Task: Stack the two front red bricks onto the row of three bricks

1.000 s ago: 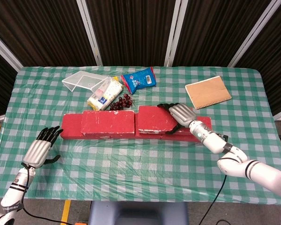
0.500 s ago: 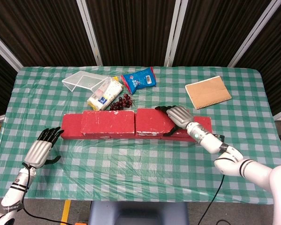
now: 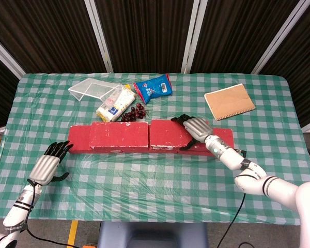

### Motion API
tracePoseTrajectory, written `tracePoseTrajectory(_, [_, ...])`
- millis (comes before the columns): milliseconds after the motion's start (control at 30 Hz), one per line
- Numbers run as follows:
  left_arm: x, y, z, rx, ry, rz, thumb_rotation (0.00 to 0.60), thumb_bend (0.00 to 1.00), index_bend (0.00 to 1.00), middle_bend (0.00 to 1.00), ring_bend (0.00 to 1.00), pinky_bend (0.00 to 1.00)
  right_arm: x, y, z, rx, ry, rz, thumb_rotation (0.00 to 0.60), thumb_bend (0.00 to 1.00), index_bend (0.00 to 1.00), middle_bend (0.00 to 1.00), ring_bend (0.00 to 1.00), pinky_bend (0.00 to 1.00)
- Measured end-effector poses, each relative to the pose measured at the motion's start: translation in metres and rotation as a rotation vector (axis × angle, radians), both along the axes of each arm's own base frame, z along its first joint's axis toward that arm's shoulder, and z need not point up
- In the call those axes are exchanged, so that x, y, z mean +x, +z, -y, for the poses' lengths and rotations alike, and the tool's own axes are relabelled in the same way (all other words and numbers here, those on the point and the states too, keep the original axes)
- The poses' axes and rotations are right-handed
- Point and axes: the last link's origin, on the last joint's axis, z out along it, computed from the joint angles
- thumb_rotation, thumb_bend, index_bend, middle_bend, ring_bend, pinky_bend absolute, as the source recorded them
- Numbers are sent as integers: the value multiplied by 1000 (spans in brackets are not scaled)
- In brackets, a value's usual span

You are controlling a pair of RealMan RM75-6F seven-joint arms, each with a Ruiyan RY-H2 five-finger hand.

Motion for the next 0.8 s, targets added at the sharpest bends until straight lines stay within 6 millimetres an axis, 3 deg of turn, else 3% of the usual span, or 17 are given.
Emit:
tracePoseTrajectory(300, [0,0,0,-1,1,4,600,261,0,0,0,32,1,-4,-1,8,-7,-7,600,137,147,282,155,360])
tracePoseTrajectory(567, [1,1,1,0,-13,16,600,254,0,0,0,32,0,-6,-1,20,-30,-21,600,136,6,146,52,283])
tracePoseTrajectory(800, [2,2,2,-1,-17,20,600,254,0,0,0,32,0,-6,-3,30,-45,-25,600,107,0,58,4,254])
